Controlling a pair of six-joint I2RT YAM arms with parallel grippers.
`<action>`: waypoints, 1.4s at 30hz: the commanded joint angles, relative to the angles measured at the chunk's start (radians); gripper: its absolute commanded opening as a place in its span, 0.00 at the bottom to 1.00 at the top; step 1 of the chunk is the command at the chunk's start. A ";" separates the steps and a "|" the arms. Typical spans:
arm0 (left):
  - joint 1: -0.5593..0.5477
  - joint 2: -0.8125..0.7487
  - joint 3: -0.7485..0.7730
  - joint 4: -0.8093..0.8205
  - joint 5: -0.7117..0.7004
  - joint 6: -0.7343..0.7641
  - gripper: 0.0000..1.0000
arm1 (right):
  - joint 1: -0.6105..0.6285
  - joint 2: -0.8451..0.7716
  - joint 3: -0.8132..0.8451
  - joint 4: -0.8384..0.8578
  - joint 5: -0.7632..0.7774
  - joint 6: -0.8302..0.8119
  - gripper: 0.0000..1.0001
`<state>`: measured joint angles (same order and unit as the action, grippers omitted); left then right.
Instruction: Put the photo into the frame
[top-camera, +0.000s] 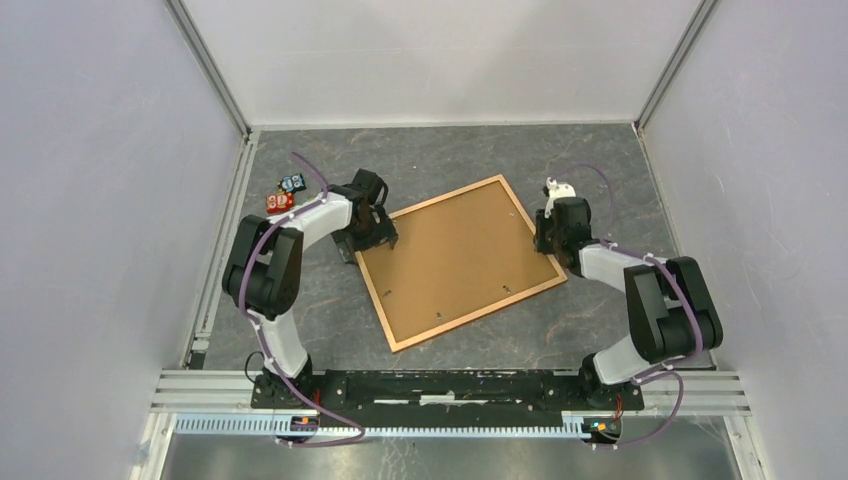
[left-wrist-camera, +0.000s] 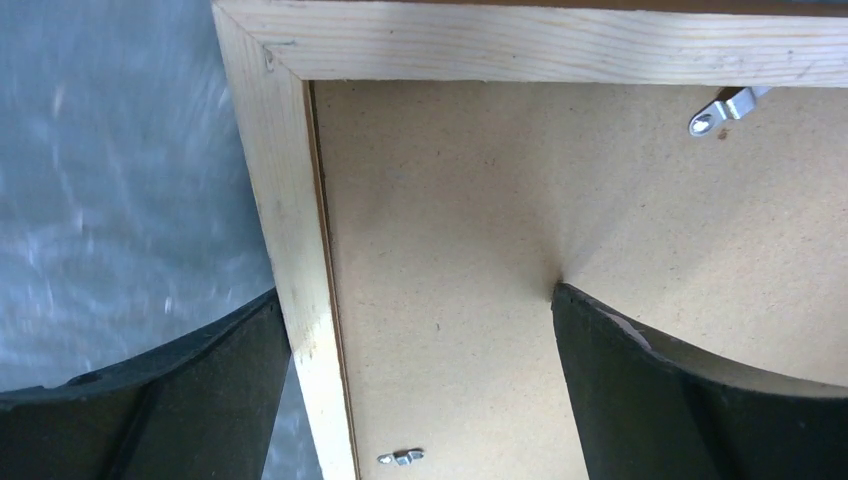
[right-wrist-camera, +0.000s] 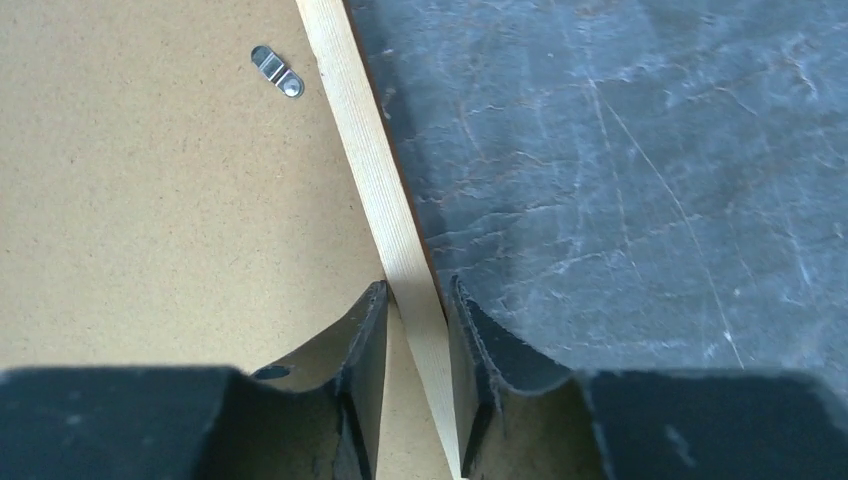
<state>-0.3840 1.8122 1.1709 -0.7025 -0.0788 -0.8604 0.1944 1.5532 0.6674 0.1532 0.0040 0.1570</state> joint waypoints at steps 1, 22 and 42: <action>-0.022 0.096 0.134 0.222 0.074 0.192 1.00 | 0.052 -0.038 -0.060 0.044 -0.046 0.106 0.30; -0.092 -0.411 -0.248 0.013 0.053 0.377 1.00 | 0.031 -0.018 -0.068 0.080 -0.046 0.103 0.00; -0.062 -0.177 -0.164 0.019 -0.008 0.385 0.65 | 0.021 -0.038 -0.082 0.081 -0.043 0.078 0.00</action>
<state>-0.4480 1.6169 0.9722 -0.6998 -0.0753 -0.5102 0.2142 1.5196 0.5976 0.2356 -0.0048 0.2230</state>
